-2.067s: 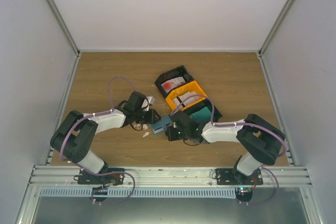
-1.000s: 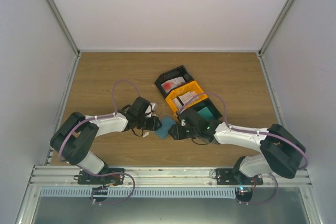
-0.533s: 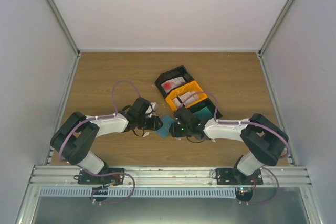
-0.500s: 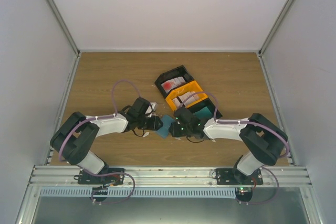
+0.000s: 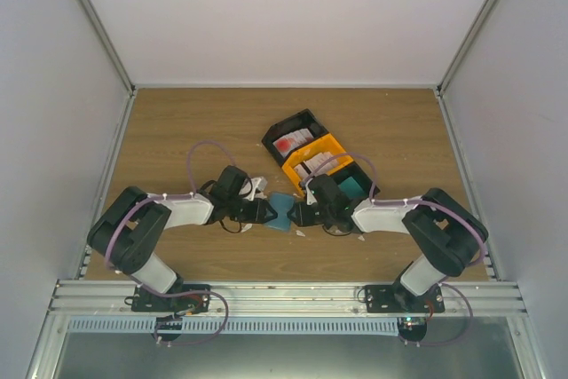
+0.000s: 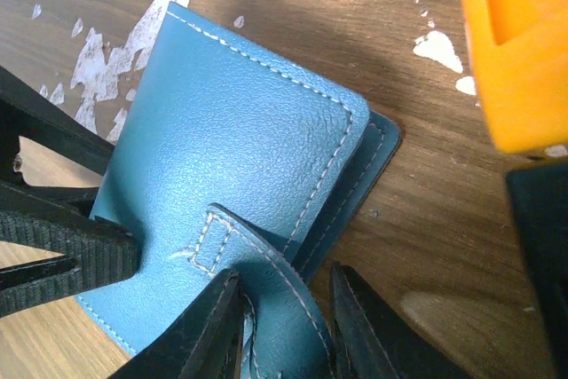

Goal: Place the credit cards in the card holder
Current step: Turn over the card holder at the center of the board.

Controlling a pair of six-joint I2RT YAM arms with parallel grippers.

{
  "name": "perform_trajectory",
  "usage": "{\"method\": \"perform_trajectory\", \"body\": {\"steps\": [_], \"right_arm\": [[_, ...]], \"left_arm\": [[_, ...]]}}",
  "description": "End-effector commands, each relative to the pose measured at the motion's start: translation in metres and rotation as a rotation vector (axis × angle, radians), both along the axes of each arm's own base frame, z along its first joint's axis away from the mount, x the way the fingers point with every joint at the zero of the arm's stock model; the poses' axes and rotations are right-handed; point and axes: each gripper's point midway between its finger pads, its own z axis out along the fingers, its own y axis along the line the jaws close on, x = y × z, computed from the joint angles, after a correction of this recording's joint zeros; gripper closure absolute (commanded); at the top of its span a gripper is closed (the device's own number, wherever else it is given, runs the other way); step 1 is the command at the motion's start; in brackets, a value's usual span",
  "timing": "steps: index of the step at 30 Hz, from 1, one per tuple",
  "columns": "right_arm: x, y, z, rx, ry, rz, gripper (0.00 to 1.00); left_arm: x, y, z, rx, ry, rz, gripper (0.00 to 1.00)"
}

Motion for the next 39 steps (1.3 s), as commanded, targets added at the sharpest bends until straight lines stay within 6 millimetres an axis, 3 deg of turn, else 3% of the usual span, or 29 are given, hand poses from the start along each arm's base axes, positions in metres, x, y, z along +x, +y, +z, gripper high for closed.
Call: {"method": "perform_trajectory", "body": {"steps": [1,13,20,26,31,36,39], "right_arm": [[-0.012,-0.004,-0.015,-0.004,0.011,0.100,0.71],[-0.022,0.010,-0.007,0.104,0.008,0.188,0.71],[-0.021,0.006,-0.018,0.074,0.028,0.161,0.71],[-0.022,0.005,-0.026,0.076,0.057,0.142,0.71],[-0.025,0.006,-0.024,0.095,0.054,0.147,0.73],[-0.020,0.003,-0.011,0.090,0.015,0.134,0.70],[-0.015,0.004,0.012,0.113,-0.032,0.121,0.64]], "left_arm": [[-0.039,-0.009,-0.009,-0.123,0.172,-0.118,0.62],[-0.034,-0.021,0.005,-0.263,0.202,-0.149,0.72],[-0.026,-0.023,0.007,-0.252,0.216,-0.121,0.55],[-0.023,-0.023,0.003,-0.255,0.230,-0.091,0.56],[-0.018,-0.027,0.008,-0.283,0.218,-0.077,0.68],[-0.007,-0.023,0.013,-0.234,0.147,-0.059,0.99],[-0.006,-0.017,0.018,-0.198,0.105,-0.054,1.00]]}}
